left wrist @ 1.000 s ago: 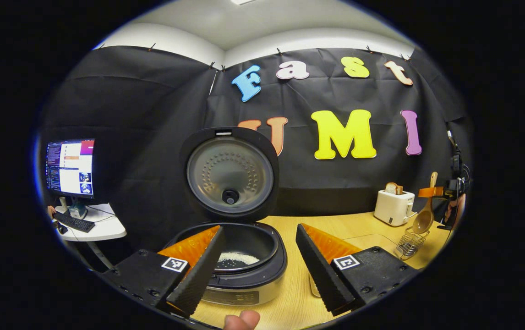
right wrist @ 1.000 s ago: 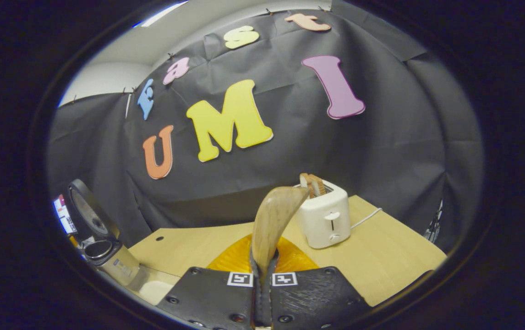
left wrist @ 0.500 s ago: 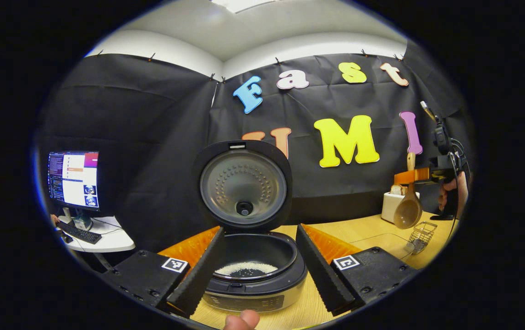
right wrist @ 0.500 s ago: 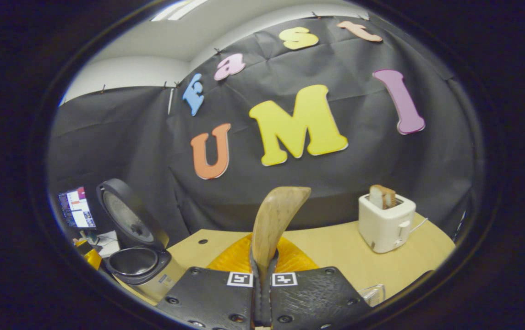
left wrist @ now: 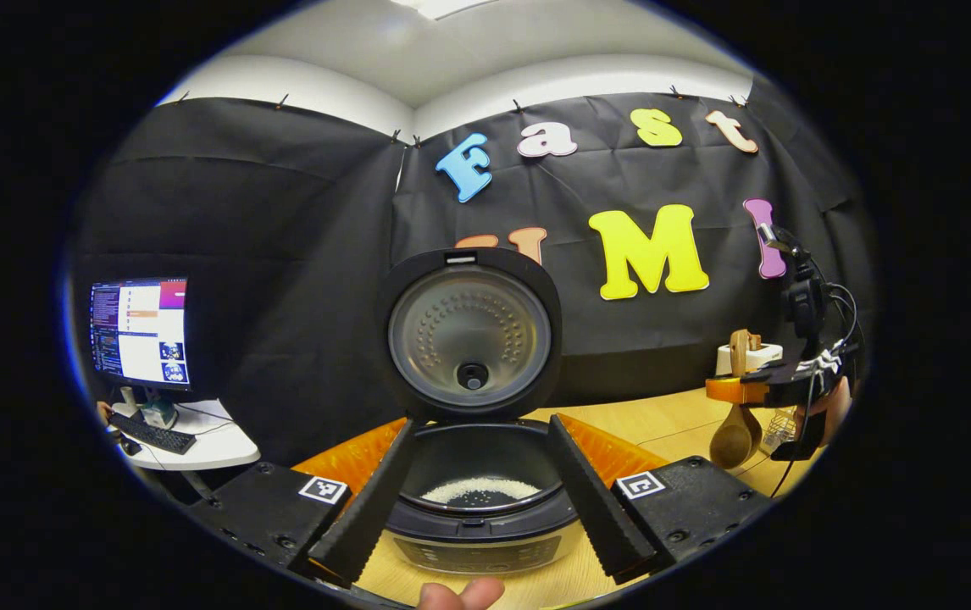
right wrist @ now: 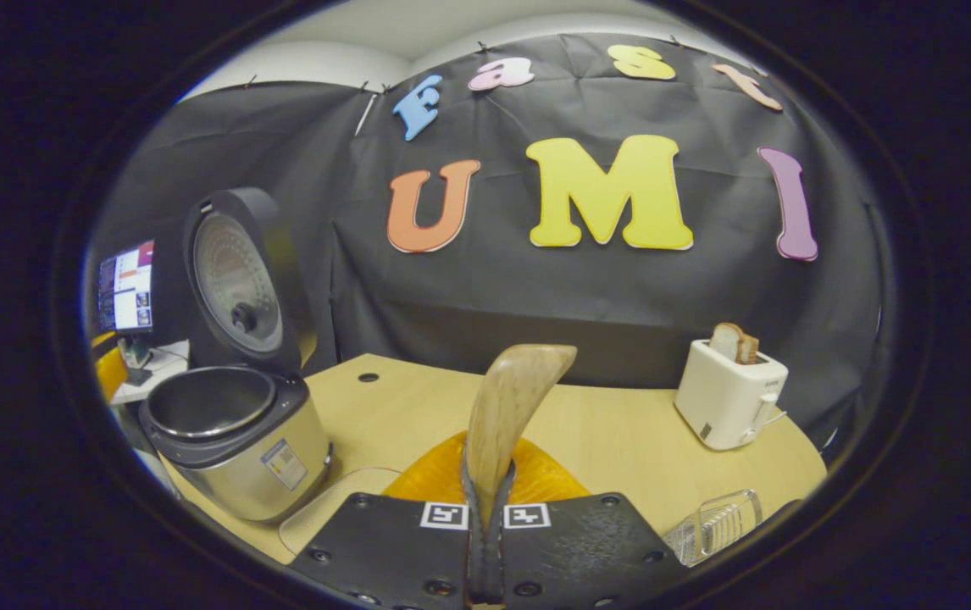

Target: Close the left gripper, press the button to open the rice cooker; take a wooden spoon from the chopstick holder with the right hand, scoop a spoonful of rice and pour it into the rice cooker, then put the wooden spoon back into the chopstick holder.

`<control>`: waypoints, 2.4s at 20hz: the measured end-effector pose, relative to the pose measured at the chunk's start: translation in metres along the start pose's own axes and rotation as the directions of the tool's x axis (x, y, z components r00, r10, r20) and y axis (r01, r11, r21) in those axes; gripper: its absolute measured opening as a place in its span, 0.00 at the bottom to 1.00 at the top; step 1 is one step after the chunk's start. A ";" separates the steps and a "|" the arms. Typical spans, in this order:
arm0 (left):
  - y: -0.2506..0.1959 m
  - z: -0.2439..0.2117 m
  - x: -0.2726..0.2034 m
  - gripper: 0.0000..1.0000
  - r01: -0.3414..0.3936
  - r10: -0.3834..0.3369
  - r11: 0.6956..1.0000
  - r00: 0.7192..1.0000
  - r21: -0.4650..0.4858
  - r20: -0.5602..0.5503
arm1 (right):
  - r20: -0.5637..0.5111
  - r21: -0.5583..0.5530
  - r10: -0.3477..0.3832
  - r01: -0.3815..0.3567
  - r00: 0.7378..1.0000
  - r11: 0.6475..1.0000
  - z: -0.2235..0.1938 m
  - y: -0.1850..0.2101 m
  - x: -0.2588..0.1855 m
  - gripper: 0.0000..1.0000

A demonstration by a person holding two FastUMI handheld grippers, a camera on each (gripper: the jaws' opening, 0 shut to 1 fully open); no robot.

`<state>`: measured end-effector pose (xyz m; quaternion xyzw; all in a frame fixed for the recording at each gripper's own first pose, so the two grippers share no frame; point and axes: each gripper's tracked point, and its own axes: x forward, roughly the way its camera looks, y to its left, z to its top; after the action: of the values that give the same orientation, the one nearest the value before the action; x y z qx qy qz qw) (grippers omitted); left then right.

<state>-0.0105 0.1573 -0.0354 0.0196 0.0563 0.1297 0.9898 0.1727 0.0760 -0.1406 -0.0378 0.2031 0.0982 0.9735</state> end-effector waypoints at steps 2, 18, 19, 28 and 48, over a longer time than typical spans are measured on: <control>0.004 0.000 -0.002 0.99 0.002 -0.002 1.000 1.000 -0.012 -0.001 | -0.003 -0.070 -0.048 0.048 0.999 0.996 -0.006 -0.001 0.000 0.01; 0.042 0.008 -0.011 0.99 -0.036 0.038 0.997 0.999 -0.064 0.018 | -0.149 -0.089 -0.023 0.010 0.989 0.996 -0.062 0.073 0.015 0.00; 0.040 0.008 -0.011 0.99 -0.030 0.031 0.997 0.999 -0.067 0.016 | -0.160 -0.045 -0.006 -0.002 0.987 0.999 -0.064 0.078 0.016 0.01; 0.036 0.007 -0.012 0.99 -0.009 0.010 0.999 1.000 -0.048 0.007 | -0.147 0.448 0.122 -0.044 0.982 0.893 -0.047 0.077 0.030 0.00; 0.043 0.011 -0.012 0.99 -0.078 0.078 0.997 0.997 -0.007 0.029 | 0.063 0.805 0.143 -0.135 0.988 0.577 0.008 -0.034 -0.003 0.00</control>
<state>-0.0320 0.1949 -0.0205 0.0209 0.0407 0.1682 0.9847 0.1797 0.0430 -0.1309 0.4230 0.2322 0.0713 0.8730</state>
